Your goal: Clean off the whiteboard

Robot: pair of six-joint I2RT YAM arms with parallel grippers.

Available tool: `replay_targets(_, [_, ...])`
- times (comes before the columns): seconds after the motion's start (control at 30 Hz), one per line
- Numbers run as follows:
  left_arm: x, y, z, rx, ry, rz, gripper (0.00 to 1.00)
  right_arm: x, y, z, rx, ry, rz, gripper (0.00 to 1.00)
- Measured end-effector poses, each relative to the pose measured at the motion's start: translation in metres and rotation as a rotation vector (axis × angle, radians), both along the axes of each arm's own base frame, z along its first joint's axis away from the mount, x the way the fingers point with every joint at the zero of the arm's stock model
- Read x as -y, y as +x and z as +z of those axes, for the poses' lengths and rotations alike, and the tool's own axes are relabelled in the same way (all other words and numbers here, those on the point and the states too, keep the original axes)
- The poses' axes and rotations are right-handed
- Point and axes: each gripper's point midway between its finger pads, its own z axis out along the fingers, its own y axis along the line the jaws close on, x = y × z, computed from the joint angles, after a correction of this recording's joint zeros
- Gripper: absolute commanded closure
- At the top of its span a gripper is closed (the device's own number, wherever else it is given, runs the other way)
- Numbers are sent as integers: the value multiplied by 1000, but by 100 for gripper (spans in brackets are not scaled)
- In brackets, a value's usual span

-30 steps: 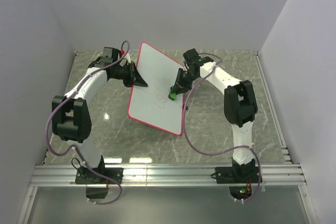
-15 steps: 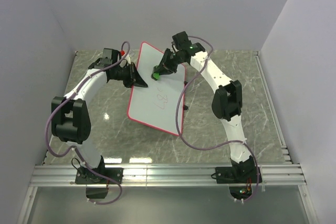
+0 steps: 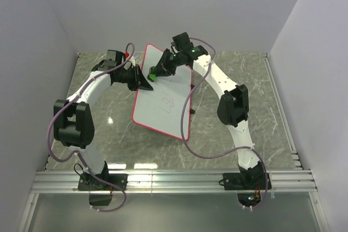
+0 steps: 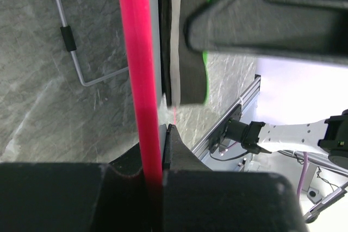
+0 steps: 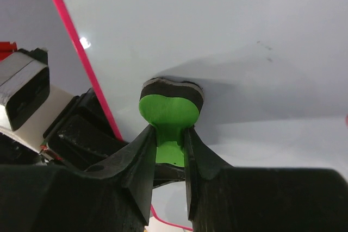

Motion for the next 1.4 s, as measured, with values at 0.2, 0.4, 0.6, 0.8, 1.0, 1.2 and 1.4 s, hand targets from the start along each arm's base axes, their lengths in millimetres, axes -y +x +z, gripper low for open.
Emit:
replay_targets(0.2, [1, 0, 0, -1, 1, -3, 100, 0, -3, -1, -3, -17, -5, 100])
replay_targets(0.4, [5, -2, 0, 10, -3, -14, 100, 34, 5, -21, -47, -132, -72, 100])
replay_targets(0.6, [6, -3, 1, 13, -3, -13, 100, 89, 14, -68, -107, -306, -149, 100])
replay_targets(0.8, [5, -3, 0, -11, -3, 6, 100, 129, 5, -108, -160, -434, -176, 100])
replay_targets(1.0, [6, -3, 1, -12, -2, 6, 100, 142, -9, -120, -135, -507, -163, 100])
replay_targets(1.2, [6, -2, 1, -14, 3, 2, 100, 134, -15, -112, -58, -536, -109, 100])
replay_targets(1.4, [5, -2, 0, -14, 8, 3, 100, 94, -39, -80, 37, -534, 29, 100])
